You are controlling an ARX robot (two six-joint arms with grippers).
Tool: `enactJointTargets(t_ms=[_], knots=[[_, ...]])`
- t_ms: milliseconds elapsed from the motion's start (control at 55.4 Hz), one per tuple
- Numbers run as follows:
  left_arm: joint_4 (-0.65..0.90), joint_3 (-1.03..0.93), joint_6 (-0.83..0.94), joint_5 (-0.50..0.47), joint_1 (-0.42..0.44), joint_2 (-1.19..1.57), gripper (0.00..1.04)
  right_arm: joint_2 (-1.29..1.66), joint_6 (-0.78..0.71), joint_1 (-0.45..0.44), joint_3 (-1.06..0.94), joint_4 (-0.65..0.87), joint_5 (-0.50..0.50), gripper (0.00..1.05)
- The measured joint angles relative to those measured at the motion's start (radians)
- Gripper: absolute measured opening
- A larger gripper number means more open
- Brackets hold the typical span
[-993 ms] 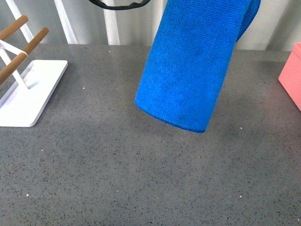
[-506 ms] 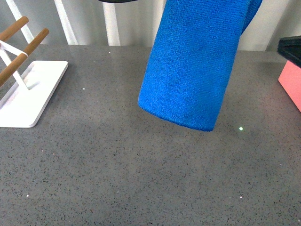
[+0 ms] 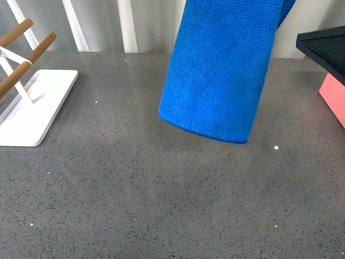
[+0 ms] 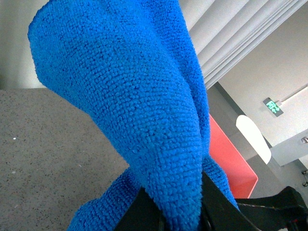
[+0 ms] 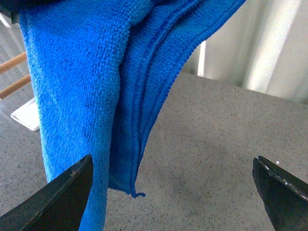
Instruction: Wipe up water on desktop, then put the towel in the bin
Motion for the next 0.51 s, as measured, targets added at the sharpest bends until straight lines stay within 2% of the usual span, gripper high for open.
enactJointTargets(t_ms=[271,415,506], knots=[[0.000,0.000,-0.071,0.021,-0.003,-0.010,0.06,0.117,0.026,0.042,0.072,0.091,-0.064,0.98],[0.008,0.002,-0.117,0.024,-0.002,-0.011,0.06,0.161,0.092,0.087,0.100,0.169,-0.132,0.98],[0.010,0.004,-0.128,0.024,-0.003,-0.011,0.06,0.175,0.121,0.113,0.107,0.197,-0.126,0.85]])
